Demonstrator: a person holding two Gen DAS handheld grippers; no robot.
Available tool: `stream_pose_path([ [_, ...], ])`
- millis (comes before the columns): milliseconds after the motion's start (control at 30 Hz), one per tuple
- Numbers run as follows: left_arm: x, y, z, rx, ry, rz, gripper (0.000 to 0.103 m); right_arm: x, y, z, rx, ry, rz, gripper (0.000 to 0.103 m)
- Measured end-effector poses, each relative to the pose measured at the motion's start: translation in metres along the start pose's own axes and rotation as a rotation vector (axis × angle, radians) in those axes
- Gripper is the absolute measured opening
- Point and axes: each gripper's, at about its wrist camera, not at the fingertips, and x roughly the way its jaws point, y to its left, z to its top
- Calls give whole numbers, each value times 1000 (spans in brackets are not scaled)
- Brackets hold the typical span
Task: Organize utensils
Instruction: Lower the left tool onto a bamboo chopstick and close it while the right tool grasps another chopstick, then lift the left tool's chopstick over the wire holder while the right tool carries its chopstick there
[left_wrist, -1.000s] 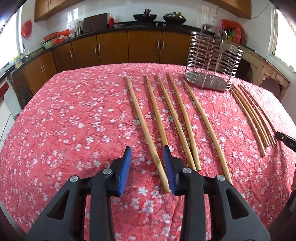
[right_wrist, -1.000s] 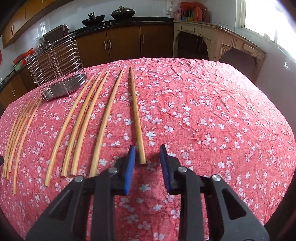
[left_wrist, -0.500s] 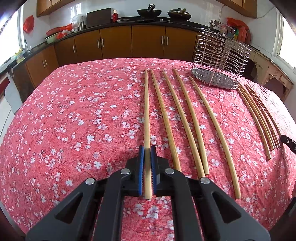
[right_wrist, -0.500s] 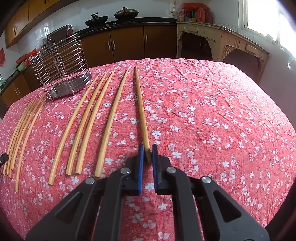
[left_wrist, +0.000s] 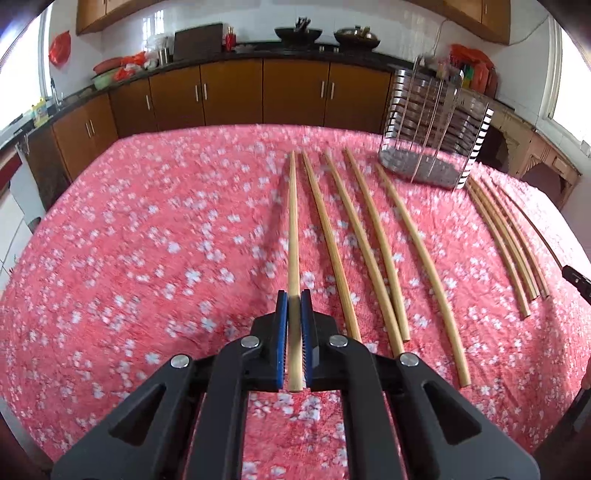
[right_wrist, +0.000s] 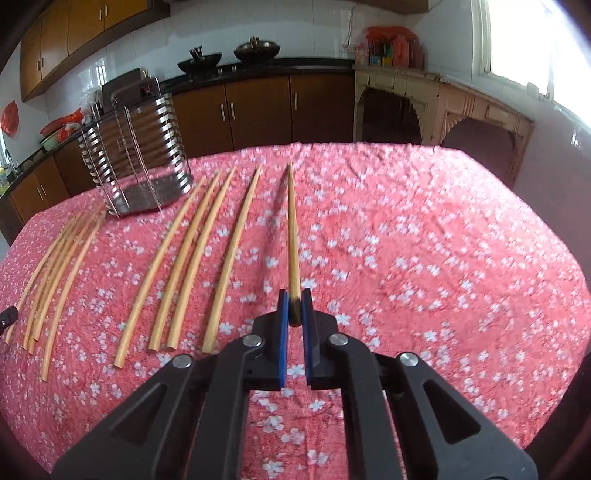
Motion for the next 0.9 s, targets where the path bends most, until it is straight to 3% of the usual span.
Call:
stream_pose_path([
  [300, -67, 8, 32, 32, -256, 16, 7, -72, 5, 34, -47, -234, -8, 8],
  [467, -90, 17, 61, 7, -355, 15, 7, -97, 9, 65, -43, -346, 10, 8],
  [900, -101, 30, 123, -19, -432, 53, 7, -104, -4, 141, 20, -421, 74, 8],
])
